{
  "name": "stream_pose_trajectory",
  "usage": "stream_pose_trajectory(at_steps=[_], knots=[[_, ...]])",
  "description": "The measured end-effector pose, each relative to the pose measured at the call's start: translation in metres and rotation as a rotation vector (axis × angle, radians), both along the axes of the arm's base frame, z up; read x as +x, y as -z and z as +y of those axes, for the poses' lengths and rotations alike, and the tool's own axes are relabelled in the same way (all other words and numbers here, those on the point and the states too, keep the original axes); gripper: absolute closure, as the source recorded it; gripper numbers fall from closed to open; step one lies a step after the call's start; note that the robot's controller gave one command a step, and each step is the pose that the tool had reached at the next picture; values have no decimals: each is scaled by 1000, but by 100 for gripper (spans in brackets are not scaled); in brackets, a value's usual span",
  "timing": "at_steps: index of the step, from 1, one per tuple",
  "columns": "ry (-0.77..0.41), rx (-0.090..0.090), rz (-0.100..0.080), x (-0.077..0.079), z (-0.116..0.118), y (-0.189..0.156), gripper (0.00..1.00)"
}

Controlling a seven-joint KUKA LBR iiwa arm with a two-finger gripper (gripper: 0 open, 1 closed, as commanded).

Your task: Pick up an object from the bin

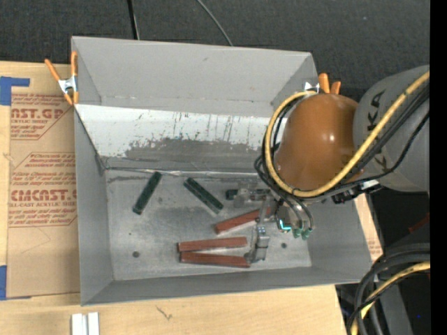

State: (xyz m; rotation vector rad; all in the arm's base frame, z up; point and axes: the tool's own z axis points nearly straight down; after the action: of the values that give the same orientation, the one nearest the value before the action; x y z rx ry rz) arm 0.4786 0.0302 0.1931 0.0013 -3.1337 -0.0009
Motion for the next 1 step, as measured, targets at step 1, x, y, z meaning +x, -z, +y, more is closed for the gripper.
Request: stream_pose_trajectory(at_steps=[1], knots=[[1,0,-8,2,0,-4,0]])
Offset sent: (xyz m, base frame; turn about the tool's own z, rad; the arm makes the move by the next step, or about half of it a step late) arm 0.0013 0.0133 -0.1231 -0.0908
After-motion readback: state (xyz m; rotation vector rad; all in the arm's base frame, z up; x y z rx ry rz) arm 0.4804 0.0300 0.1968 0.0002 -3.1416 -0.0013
